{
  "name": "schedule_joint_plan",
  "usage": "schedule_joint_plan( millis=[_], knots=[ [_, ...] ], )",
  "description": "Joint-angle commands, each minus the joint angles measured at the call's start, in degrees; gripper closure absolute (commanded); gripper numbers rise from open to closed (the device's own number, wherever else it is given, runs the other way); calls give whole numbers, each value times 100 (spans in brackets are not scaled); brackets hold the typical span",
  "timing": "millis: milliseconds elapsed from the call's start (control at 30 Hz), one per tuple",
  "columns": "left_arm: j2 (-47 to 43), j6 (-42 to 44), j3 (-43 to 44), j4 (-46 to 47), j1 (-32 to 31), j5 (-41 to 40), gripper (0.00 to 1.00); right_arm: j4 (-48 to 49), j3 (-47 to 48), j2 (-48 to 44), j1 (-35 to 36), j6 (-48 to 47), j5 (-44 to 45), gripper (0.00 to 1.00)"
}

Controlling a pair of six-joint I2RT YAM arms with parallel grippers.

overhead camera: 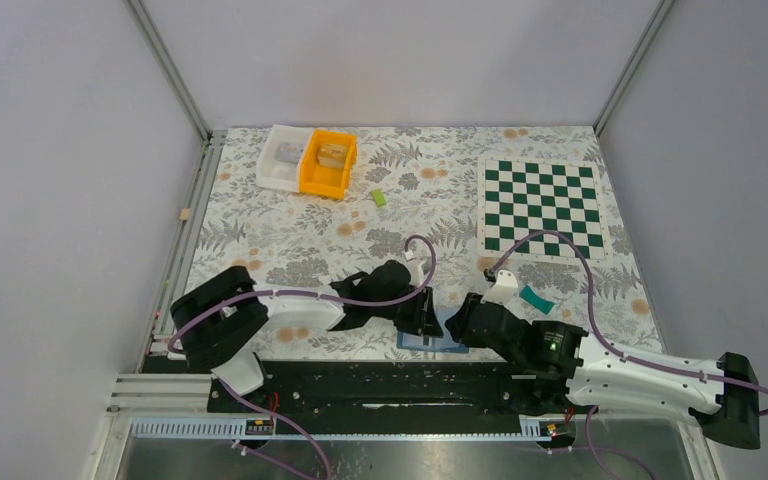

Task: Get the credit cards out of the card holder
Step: Remove the credit card from the card holder.

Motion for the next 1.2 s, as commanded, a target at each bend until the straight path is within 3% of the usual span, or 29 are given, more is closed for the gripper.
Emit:
schedule_joint_plan(
  millis=[0,233,633,900,1167],
  knots=[
    [-675,254,295,-554,130,-752,71,1043,-300,-142,14,-291,-365,64],
    [-1156,-20,-184,-777,478,-979,73,1584,-248,440,-84,-633,-608,60],
    [-566,-87,-727,-211,515,-784,83,3156,-1017,1185,-1318,-796,-2170,59],
    [-326,-178,-975,67,514,-644,93,3556,-1241,1488,-1569,-771,-2495,61],
    [-400,-187,-1068,-1,517,-687,96,3550,-1346,1695,-1669,-712,-2515,62]
  ],
)
